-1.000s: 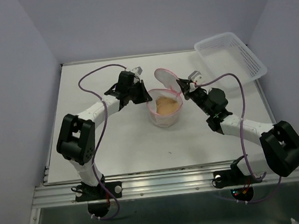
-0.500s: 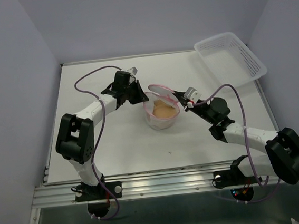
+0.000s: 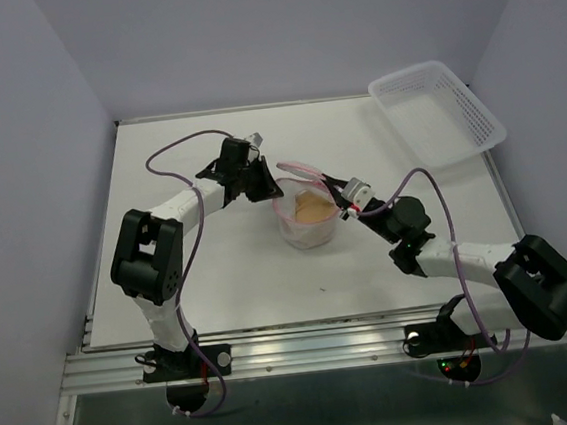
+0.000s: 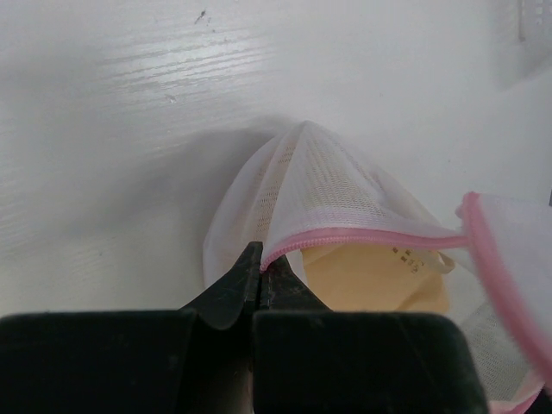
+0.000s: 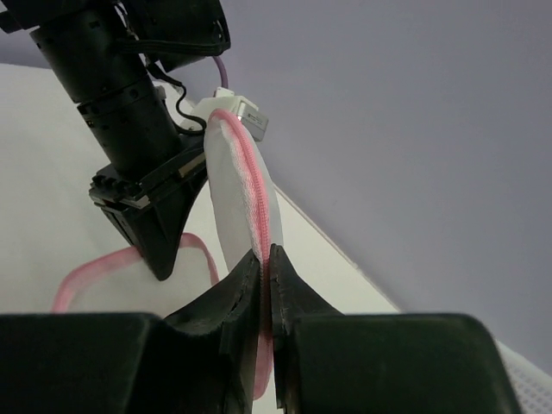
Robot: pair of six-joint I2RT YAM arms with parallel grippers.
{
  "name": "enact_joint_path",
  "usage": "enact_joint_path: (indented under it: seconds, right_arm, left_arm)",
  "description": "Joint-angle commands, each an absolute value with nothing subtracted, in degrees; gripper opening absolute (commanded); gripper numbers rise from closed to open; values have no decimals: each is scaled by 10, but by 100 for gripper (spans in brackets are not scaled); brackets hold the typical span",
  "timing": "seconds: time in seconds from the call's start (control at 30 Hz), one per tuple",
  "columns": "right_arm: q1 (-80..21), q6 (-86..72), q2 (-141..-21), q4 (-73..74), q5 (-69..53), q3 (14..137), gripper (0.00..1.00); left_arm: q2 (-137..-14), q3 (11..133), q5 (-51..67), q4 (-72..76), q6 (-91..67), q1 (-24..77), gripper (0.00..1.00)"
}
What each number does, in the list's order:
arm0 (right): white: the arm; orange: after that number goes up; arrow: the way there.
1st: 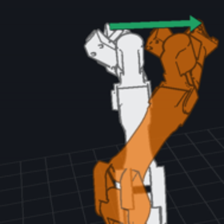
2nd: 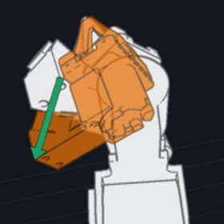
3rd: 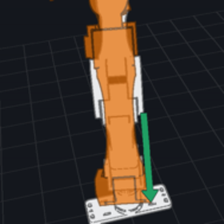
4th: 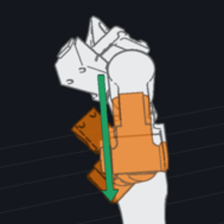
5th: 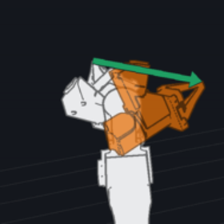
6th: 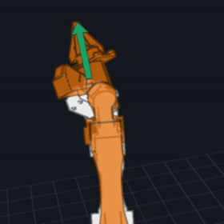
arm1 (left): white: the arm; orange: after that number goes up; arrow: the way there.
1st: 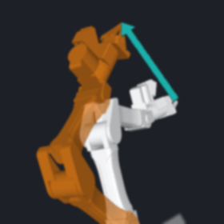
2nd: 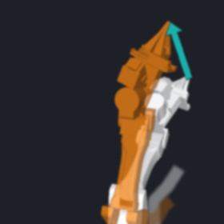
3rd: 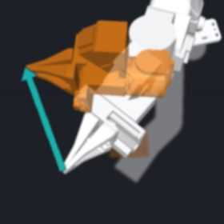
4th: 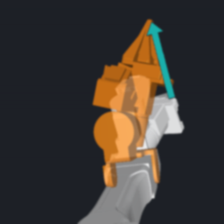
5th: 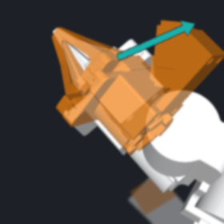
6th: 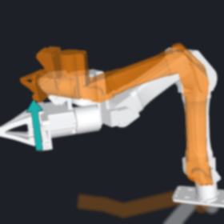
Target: Place the bra in the laundry bag and zip it closed
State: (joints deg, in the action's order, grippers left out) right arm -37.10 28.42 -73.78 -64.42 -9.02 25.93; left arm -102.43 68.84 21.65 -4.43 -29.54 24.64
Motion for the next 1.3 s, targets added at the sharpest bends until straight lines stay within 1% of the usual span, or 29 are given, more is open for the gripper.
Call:
enact_joint_path:
  seconds: [0.0,0.23,0.33,0.47,0.5,0.53,0.6,0.63,0.67,0.73,0.8,0.83,0.87,1.0,1.03,1.17,1.2,1.23,1.27]
  right_arm:
    - [-408,349,-744,-669,-38,272,13]
    - [-488,418,-746,-586,94,261,19]
    - [-510,403,-737,-528,105,260,24]
    - [-529,364,-703,-497,121,240,27]
    - [-529,345,-697,-489,120,237,46]
    - [-529,334,-692,-461,117,241,55]
    - [-529,317,-685,-429,102,251,61]
    - [-529,306,-681,-421,97,257,68]
    - [-529,300,-679,-418,90,259,71]
    - [-529,276,-669,-402,70,269,72]
    - [-529,244,-653,-396,36,278,76]
    - [-529,235,-628,-388,16,278,79]
    - [-529,226,-614,-383,-22,278,85]
    - [-529,173,-554,-348,-40,294,96]
    - [-529,144,-546,-346,-26,299,100]
    - [-529,82,-540,-315,81,337,100]
    - [-529,69,-554,-307,145,348,100]
    - [-529,37,-564,-289,179,371,100]
    - [-521,20,-576,-278,253,386,100]
  left_arm:
    - [-1010,689,221,-38,-298,243,0]
    - [-1012,693,222,-33,-306,240,0]
    - [-1012,695,222,-31,-305,238,0]
    - [-1009,693,224,-29,-299,231,0]
    - [-1008,693,227,-28,-297,229,0]
    - [-1005,694,228,-29,-291,230,0]
    - [-1003,694,236,-25,-286,230,0]
    - [-1001,693,243,-21,-283,229,0]
    - [-999,692,245,-18,-281,230,0]
    - [-998,690,244,-18,-277,230,0]
    - [-994,683,246,-11,-269,229,0]
    - [-992,680,246,-8,-267,230,0]
    - [-987,673,247,-4,-257,230,0]
    - [-978,662,248,29,-237,230,0]
    - [-978,660,255,32,-232,230,0]
    - [-983,661,258,40,-214,230,0]
    - [-983,659,258,43,-211,230,0]
    - [-983,656,258,47,-206,230,0]
    - [-979,649,257,56,-205,229,0]
